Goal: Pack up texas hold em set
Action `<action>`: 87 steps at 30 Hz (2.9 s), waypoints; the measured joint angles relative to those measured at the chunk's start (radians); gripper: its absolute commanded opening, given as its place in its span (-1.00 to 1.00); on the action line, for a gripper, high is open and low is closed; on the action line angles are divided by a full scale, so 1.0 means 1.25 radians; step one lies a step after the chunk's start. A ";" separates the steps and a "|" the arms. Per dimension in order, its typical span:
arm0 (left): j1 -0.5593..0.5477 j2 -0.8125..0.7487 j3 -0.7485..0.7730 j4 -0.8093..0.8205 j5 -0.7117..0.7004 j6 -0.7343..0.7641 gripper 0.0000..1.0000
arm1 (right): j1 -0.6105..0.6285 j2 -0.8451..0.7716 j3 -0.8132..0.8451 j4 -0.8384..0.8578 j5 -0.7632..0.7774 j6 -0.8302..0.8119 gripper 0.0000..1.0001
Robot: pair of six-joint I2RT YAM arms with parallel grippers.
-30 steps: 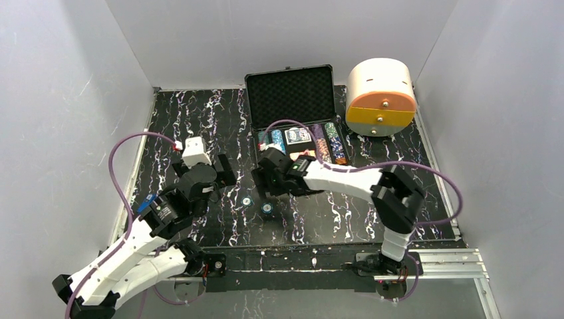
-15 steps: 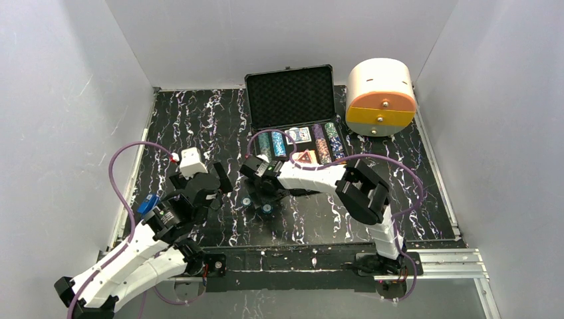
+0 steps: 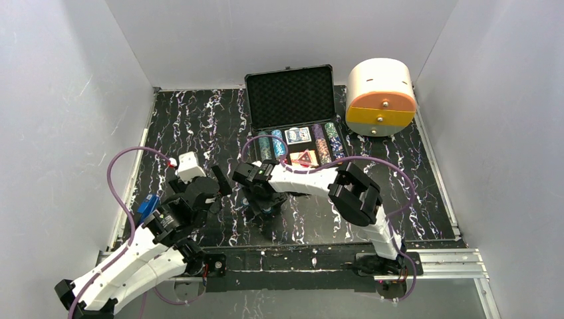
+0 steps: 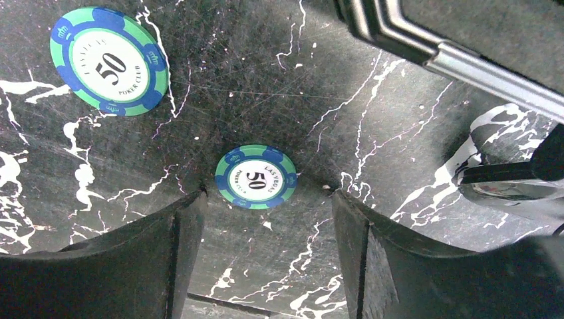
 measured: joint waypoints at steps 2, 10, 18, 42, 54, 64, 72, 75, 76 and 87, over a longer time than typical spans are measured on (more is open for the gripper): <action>0.000 -0.009 -0.005 -0.001 0.000 -0.006 0.96 | 0.001 0.006 0.012 -0.011 0.003 0.000 0.51; 0.000 -0.015 -0.006 -0.002 0.001 -0.015 0.96 | 0.008 0.045 0.075 -0.035 0.021 -0.003 0.35; 0.000 -0.016 -0.007 -0.002 0.005 -0.024 0.96 | -0.001 0.031 0.046 -0.004 -0.001 -0.002 0.22; 0.000 -0.081 -0.139 0.098 0.146 -0.091 0.89 | -0.054 -0.060 -0.067 0.073 -0.047 0.061 -0.06; 0.000 -0.140 -0.337 0.379 0.396 -0.156 0.77 | -0.173 -0.230 -0.226 0.212 -0.209 0.181 -0.03; 0.000 -0.006 -0.437 0.681 0.519 -0.230 0.76 | -0.197 -0.290 -0.300 0.295 -0.293 0.278 0.02; 0.000 -0.035 -0.348 0.478 0.311 -0.228 0.80 | -0.197 -0.293 -0.301 0.290 -0.275 0.269 0.13; 0.000 -0.016 -0.266 0.386 0.227 -0.204 0.80 | -0.192 -0.282 -0.286 0.276 -0.261 0.249 0.23; 0.000 0.006 -0.234 0.354 0.203 -0.199 0.81 | -0.189 -0.269 -0.269 0.268 -0.253 0.239 0.27; 0.000 0.235 -0.069 -0.036 0.033 -0.268 0.57 | -0.123 -0.137 -0.134 0.200 -0.146 0.154 0.47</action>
